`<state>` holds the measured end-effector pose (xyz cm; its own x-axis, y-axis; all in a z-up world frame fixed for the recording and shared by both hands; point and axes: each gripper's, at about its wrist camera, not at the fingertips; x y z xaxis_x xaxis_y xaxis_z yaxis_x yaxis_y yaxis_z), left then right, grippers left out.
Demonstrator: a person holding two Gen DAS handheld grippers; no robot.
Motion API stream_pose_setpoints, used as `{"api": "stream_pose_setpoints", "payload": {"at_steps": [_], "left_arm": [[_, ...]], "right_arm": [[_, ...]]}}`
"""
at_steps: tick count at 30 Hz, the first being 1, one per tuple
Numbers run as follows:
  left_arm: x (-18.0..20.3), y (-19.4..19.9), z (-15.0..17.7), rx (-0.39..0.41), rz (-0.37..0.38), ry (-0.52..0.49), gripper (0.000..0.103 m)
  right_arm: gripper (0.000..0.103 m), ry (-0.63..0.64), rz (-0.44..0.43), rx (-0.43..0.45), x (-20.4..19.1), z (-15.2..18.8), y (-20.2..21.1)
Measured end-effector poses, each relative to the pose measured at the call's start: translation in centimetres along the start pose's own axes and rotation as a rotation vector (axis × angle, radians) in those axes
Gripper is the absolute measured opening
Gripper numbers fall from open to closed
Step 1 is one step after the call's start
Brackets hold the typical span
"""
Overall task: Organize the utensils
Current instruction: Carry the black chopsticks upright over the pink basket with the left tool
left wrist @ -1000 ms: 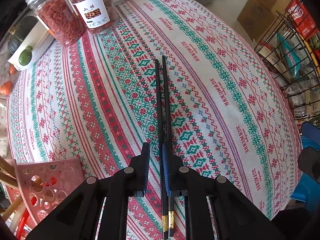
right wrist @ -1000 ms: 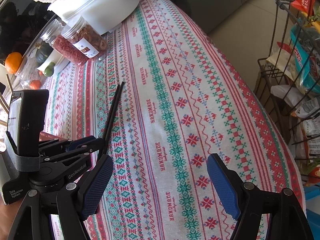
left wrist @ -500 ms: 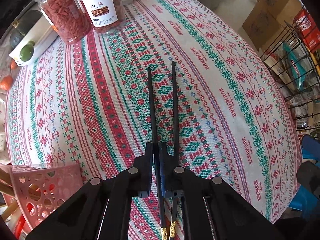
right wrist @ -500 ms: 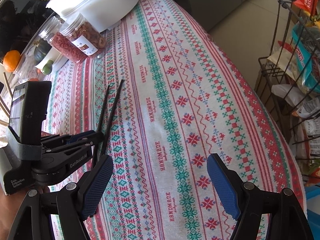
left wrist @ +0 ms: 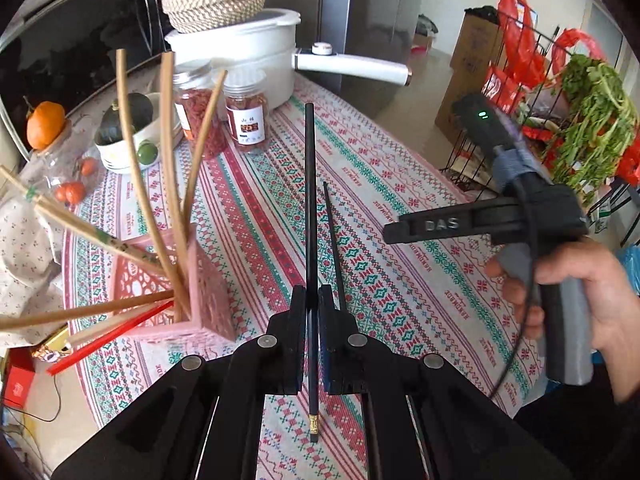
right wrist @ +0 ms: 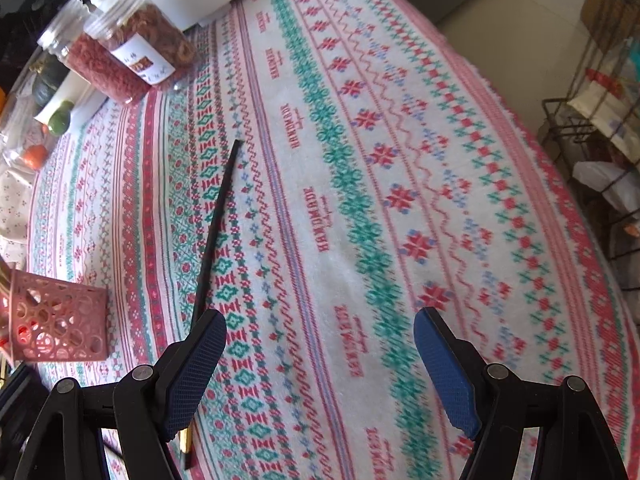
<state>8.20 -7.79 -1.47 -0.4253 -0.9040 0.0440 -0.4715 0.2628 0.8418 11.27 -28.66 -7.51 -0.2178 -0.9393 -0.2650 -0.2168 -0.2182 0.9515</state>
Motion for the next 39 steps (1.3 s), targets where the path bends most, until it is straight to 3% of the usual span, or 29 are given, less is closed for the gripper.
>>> {"api": "stream_pose_setpoints", "payload": {"at_steps": [9,14,17,22,28,39], "left_arm": [[-3.5,4.8,2.4,0.1,0.047,0.075,0.006],[-5.0,5.9,3.4,0.12,0.051,0.097,0.006],[-5.9,6.2,3.8,0.127,0.051,0.119,0.006],[-6.7,7.7,4.2,0.169,0.055,0.129,0.006],[-6.6,11.2,4.3,0.288,0.028,0.121,0.006],[-6.1,17.2,3.5,0.53,-0.072,0.083,0.006]], "right_arm": [[0.073,0.081,0.024,-0.008,-4.4,-0.9,-4.1],[0.072,0.161,0.13,0.035,-7.7,-1.2,-5.3],[0.058,0.231,0.244,0.067,-9.6,-0.8,-6.0],[0.01,0.262,0.211,0.073,-11.2,-0.6,-6.2],[0.005,0.255,0.125,0.146,-11.5,0.1,-5.2],[0.005,0.278,-0.089,0.38,-11.6,3.1,4.2]]}}
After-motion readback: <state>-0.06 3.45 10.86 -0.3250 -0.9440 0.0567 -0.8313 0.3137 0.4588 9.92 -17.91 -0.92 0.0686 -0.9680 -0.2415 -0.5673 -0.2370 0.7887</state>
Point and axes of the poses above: each gripper's, at about its wrist camera, not at the fingertips, and y roughly against the way its jaws point, x to its right, z to its underside, and after that the axes turned 2 degrees about -x, right-handed
